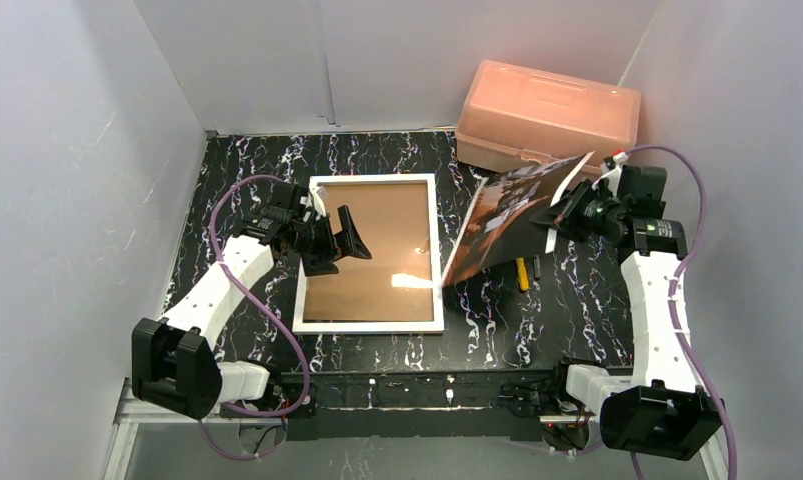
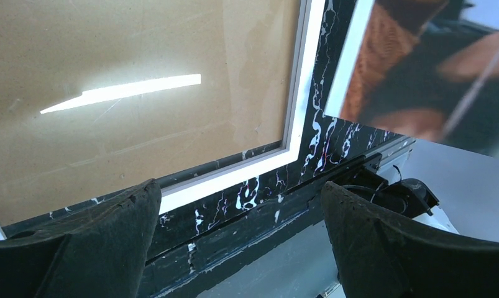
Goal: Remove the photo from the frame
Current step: Pick up the photo at the center of the board.
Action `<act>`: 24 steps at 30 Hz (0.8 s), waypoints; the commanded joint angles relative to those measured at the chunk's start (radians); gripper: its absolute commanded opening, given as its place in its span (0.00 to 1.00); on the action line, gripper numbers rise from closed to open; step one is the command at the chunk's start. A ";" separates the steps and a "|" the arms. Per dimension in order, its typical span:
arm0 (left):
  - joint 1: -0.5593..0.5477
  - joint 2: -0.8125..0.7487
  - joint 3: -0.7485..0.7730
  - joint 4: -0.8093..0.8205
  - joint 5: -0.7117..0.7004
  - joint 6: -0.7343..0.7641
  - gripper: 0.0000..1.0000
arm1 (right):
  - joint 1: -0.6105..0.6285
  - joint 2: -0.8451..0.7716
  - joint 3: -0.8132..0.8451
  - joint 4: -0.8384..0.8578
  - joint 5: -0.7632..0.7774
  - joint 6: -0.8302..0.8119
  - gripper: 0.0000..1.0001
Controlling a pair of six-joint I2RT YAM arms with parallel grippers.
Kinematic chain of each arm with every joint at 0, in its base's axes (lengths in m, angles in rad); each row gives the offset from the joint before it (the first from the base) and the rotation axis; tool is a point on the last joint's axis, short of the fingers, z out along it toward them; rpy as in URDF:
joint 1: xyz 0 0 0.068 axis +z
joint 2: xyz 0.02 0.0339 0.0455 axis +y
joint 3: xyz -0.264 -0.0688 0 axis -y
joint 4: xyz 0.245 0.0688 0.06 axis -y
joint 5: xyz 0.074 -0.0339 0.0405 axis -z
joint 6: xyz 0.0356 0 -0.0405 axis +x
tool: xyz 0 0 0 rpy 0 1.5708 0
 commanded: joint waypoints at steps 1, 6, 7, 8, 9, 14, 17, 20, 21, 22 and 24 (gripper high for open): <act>-0.004 -0.042 0.062 -0.054 -0.013 0.031 0.98 | 0.008 0.011 0.139 -0.016 -0.098 0.015 0.01; -0.004 -0.066 0.076 -0.071 -0.053 0.036 0.99 | 0.055 0.026 0.226 0.105 -0.138 0.148 0.01; -0.004 -0.075 0.078 -0.071 -0.066 0.034 0.99 | 0.077 0.034 0.243 0.141 -0.136 0.185 0.01; -0.004 -0.084 0.080 -0.071 -0.079 0.031 0.99 | 0.101 0.043 0.259 0.178 -0.127 0.216 0.01; -0.004 -0.094 0.083 -0.073 -0.093 0.030 0.98 | 0.145 0.056 0.277 0.205 -0.110 0.244 0.01; -0.005 -0.140 0.124 -0.130 -0.258 -0.004 0.99 | 0.328 0.140 0.343 0.307 -0.021 0.316 0.01; -0.004 -0.163 0.165 -0.210 -0.419 -0.057 0.99 | 0.430 0.189 0.356 0.393 0.024 0.367 0.01; -0.004 -0.195 0.204 -0.291 -0.614 -0.120 0.98 | 0.527 0.248 0.384 0.488 0.068 0.404 0.01; -0.004 -0.210 0.207 -0.308 -0.663 -0.134 0.98 | 0.560 0.276 0.405 0.509 0.080 0.409 0.01; -0.004 -0.228 0.206 -0.318 -0.705 -0.147 0.98 | 0.591 0.307 0.429 0.527 0.089 0.410 0.01; -0.003 -0.270 0.198 -0.327 -0.770 -0.166 0.99 | 0.644 0.380 0.491 0.579 0.090 0.415 0.01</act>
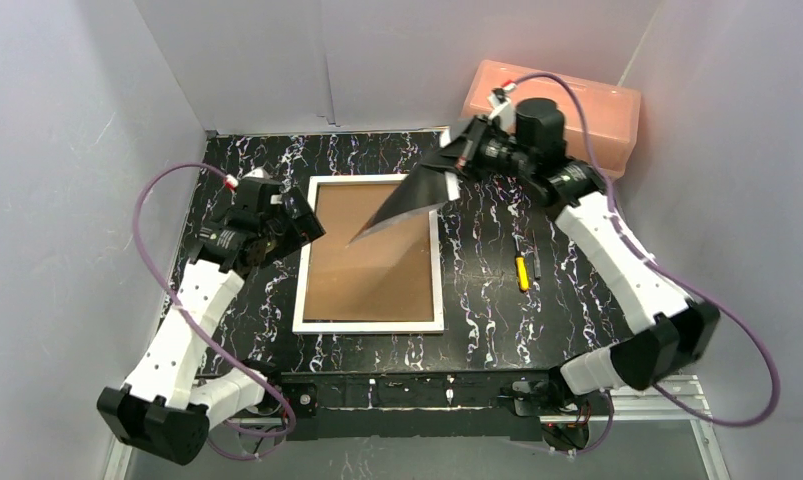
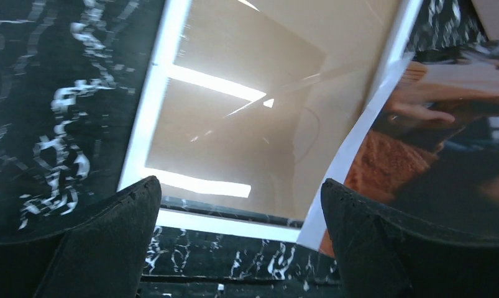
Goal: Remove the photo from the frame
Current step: Pick up the photo at the center of the board, then place the photo in the photo frame.
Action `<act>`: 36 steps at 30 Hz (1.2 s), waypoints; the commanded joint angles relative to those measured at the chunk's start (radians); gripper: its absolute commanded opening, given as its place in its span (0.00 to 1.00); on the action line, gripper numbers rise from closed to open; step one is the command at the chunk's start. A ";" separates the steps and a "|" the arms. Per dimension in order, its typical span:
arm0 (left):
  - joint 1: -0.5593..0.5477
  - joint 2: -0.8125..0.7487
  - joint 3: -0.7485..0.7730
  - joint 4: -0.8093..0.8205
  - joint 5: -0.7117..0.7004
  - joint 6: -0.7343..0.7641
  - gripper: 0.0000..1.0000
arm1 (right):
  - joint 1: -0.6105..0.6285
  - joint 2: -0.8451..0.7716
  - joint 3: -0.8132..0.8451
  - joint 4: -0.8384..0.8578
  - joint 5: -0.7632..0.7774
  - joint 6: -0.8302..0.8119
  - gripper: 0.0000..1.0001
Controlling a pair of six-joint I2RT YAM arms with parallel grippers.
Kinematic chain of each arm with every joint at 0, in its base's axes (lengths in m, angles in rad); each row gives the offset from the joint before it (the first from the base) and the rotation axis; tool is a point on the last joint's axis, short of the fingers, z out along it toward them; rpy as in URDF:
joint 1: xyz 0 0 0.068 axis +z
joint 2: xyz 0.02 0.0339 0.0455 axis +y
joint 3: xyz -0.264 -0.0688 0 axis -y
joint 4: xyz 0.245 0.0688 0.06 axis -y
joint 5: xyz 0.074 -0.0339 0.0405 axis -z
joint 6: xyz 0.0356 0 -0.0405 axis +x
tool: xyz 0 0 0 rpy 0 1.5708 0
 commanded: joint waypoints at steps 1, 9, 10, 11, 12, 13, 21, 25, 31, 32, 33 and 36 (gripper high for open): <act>-0.004 -0.104 0.016 -0.105 -0.270 -0.073 0.99 | 0.109 0.116 0.158 0.215 0.042 0.047 0.01; -0.002 -0.188 0.031 -0.136 -0.399 -0.020 0.99 | 0.155 0.088 0.016 0.423 0.038 0.123 0.01; -0.002 -0.190 0.036 -0.134 -0.396 0.002 0.99 | 0.154 0.062 -0.043 0.450 0.037 0.143 0.01; -0.003 -0.190 0.040 -0.134 -0.395 0.025 0.98 | 0.154 0.038 -0.105 0.464 0.041 0.162 0.01; -0.002 -0.192 0.043 -0.133 -0.394 0.038 0.99 | 0.155 0.013 -0.184 0.466 0.049 0.175 0.01; -0.003 -0.193 0.042 -0.128 -0.387 0.053 0.99 | 0.155 -0.011 -0.241 0.458 0.061 0.180 0.01; -0.003 -0.156 0.028 -0.100 -0.316 0.118 0.99 | 0.227 -0.026 -0.559 0.475 0.116 0.168 0.01; -0.003 -0.144 0.000 -0.082 -0.265 0.132 0.99 | 0.243 0.003 -0.668 0.444 0.158 0.159 0.01; -0.002 -0.132 -0.016 -0.073 -0.215 0.147 0.98 | 0.245 0.030 -0.722 0.299 0.184 0.052 0.03; -0.003 -0.131 -0.019 -0.073 -0.212 0.149 0.99 | 0.245 0.029 -0.725 0.284 0.191 0.036 0.05; -0.001 -0.130 -0.023 -0.073 -0.207 0.150 0.99 | 0.245 0.029 -0.725 0.267 0.196 0.020 0.07; -0.002 -0.111 -0.029 -0.074 -0.173 0.155 0.99 | 0.245 0.031 -0.723 0.230 0.209 -0.005 0.31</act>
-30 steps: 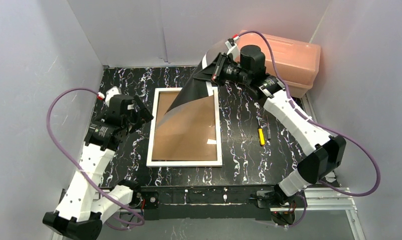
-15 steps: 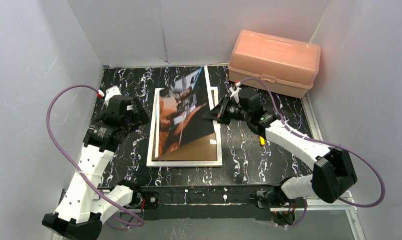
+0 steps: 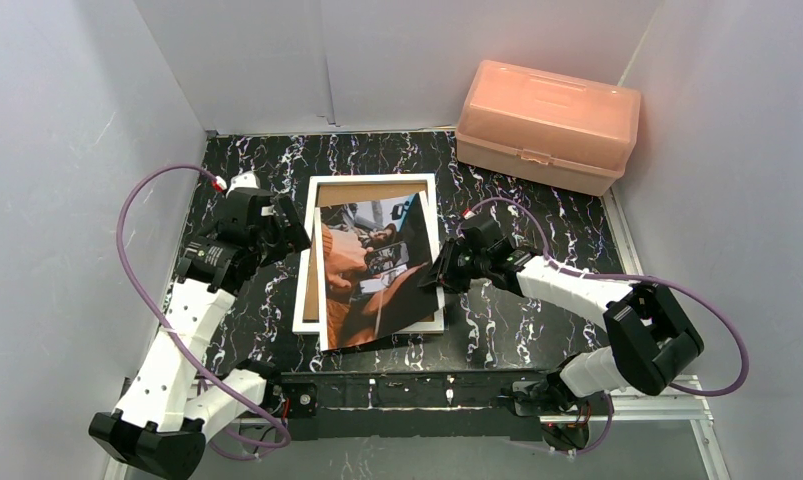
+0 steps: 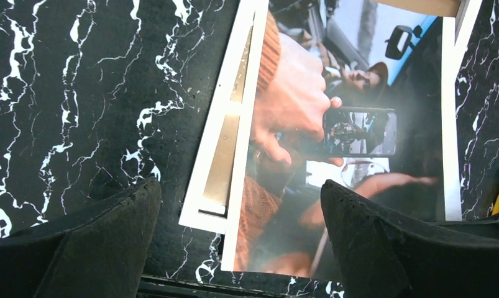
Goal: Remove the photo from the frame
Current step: Place the photo in the photo frame, then reset both arms
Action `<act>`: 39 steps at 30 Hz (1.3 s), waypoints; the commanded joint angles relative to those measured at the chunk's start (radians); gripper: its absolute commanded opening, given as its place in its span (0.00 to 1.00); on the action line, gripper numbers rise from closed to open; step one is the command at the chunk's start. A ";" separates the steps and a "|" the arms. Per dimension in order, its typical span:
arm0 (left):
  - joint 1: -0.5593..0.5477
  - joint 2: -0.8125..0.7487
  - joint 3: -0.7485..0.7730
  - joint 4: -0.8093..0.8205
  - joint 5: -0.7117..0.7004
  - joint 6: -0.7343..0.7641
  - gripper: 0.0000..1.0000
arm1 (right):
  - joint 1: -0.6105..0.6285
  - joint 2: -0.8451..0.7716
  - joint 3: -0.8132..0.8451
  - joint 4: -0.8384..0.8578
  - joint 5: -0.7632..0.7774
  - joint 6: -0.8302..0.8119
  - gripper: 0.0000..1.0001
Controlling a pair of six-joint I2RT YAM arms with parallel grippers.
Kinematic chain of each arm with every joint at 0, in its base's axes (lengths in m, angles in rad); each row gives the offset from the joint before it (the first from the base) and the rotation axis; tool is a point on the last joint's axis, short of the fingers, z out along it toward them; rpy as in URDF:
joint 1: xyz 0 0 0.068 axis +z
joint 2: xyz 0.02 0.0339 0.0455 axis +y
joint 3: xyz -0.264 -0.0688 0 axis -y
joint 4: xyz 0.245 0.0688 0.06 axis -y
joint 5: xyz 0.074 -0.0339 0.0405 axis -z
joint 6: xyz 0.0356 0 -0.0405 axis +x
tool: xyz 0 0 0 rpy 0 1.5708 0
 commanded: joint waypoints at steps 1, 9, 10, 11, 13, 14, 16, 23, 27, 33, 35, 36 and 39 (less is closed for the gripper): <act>-0.003 0.022 -0.013 -0.010 0.058 0.023 0.99 | 0.001 -0.006 0.008 -0.065 0.035 -0.079 0.42; -0.002 0.083 0.000 -0.019 0.207 0.044 0.99 | 0.001 -0.016 0.112 -0.253 0.142 -0.184 0.83; -0.003 0.083 -0.002 -0.018 0.216 0.049 0.99 | 0.001 -0.022 0.141 -0.307 0.208 -0.213 0.87; -0.003 0.081 -0.002 -0.016 0.226 0.056 0.99 | 0.001 -0.032 0.173 -0.370 0.288 -0.231 0.91; -0.003 0.053 -0.009 -0.001 0.246 0.071 0.98 | 0.001 -0.063 0.225 -0.494 0.438 -0.258 0.94; -0.002 0.033 -0.018 0.015 0.247 0.074 0.98 | 0.000 -0.084 0.239 -0.511 0.501 -0.274 0.95; -0.002 -0.019 -0.045 0.059 0.254 0.080 0.98 | 0.002 -0.141 0.245 -0.507 0.591 -0.313 0.95; -0.003 -0.177 -0.171 0.216 0.068 0.133 0.99 | 0.001 -0.334 0.134 -0.357 0.867 -0.335 0.99; -0.005 -0.265 -0.287 0.323 -0.062 0.201 0.98 | 0.000 -0.480 -0.030 -0.140 1.019 -0.378 0.99; -0.003 -0.348 -0.436 0.473 -0.056 0.325 0.99 | -0.001 -0.620 -0.290 0.265 1.085 -0.588 0.99; -0.004 -0.335 -0.468 0.507 -0.080 0.358 0.98 | -0.004 -0.604 -0.296 0.258 1.129 -0.555 0.99; -0.004 -0.318 -0.476 0.513 -0.094 0.376 0.99 | -0.004 -0.580 -0.289 0.242 1.135 -0.546 0.99; -0.002 -0.249 -0.487 0.539 -0.156 0.411 0.99 | -0.011 -0.494 -0.260 0.226 1.146 -0.580 0.99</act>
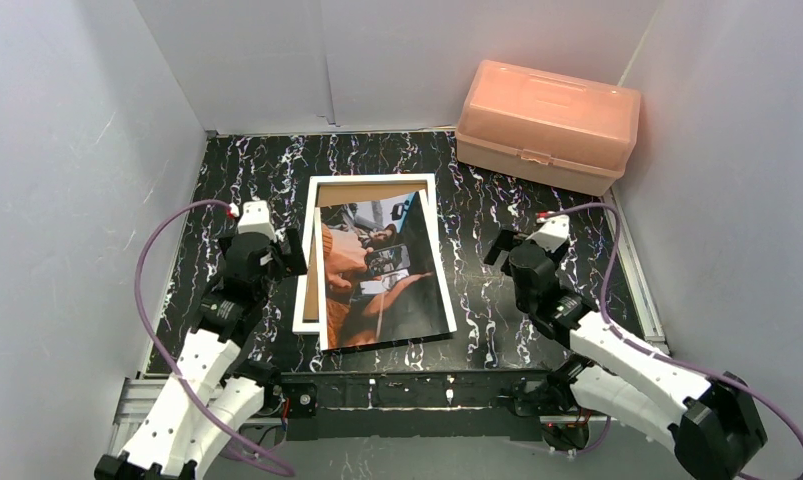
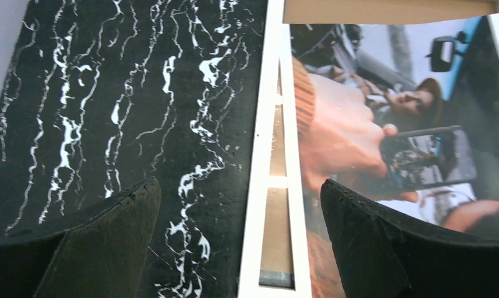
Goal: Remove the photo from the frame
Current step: Reset both arms
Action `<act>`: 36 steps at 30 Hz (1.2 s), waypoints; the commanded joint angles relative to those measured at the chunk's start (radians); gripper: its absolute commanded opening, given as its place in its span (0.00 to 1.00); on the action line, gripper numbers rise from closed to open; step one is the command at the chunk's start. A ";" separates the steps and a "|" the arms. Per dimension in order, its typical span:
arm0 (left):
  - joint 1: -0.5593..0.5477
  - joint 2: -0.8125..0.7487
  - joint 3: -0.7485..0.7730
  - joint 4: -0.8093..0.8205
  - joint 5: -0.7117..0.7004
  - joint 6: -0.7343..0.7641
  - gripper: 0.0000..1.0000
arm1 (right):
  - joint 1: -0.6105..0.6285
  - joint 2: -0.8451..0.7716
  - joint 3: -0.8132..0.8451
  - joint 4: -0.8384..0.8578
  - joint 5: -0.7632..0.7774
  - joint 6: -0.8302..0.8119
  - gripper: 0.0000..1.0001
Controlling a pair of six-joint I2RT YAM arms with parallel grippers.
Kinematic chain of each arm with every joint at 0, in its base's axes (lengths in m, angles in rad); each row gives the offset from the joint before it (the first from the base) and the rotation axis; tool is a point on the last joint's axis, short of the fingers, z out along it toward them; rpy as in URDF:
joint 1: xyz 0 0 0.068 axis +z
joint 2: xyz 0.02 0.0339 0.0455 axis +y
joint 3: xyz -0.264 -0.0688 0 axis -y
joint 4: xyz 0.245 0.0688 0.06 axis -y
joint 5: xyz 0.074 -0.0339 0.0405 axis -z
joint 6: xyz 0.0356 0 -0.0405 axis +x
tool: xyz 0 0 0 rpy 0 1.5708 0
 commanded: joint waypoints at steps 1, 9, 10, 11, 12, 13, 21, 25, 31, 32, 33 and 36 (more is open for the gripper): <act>0.003 0.085 -0.026 0.107 -0.115 0.092 0.98 | -0.020 0.101 0.048 0.134 0.086 -0.075 0.99; 0.086 0.178 -0.145 0.309 -0.083 0.083 0.99 | -0.284 0.259 0.005 0.362 -0.063 -0.280 0.99; 0.108 0.195 -0.152 0.320 -0.071 0.083 0.99 | -0.304 0.274 0.008 0.384 -0.079 -0.302 0.99; 0.132 0.202 -0.163 0.337 -0.061 0.086 0.98 | -0.323 0.285 0.007 0.407 -0.089 -0.314 0.99; 0.156 0.217 -0.174 0.356 -0.049 0.087 0.99 | -0.340 0.300 0.008 0.426 -0.097 -0.327 0.99; 0.178 0.226 -0.189 0.384 -0.036 0.091 0.98 | -0.355 0.315 0.009 0.442 -0.112 -0.354 0.99; 0.251 0.353 -0.254 0.587 0.018 0.206 0.99 | -0.384 0.392 -0.024 0.522 -0.172 -0.506 0.99; 0.269 0.387 -0.306 0.724 0.059 0.227 0.99 | -0.433 0.440 -0.104 0.645 -0.245 -0.514 0.99; 0.309 0.463 -0.387 0.946 0.137 0.247 0.99 | -0.458 0.547 -0.170 0.850 -0.273 -0.527 0.99; 0.309 0.478 -0.399 0.976 0.144 0.245 0.99 | -0.459 0.571 -0.165 0.882 -0.276 -0.547 0.99; 0.340 0.488 -0.407 1.001 0.158 0.243 0.98 | -0.458 0.589 -0.154 0.892 -0.298 -0.556 0.99; 0.351 0.511 -0.399 1.018 0.203 0.252 0.98 | -0.469 0.635 -0.133 0.924 -0.338 -0.592 0.99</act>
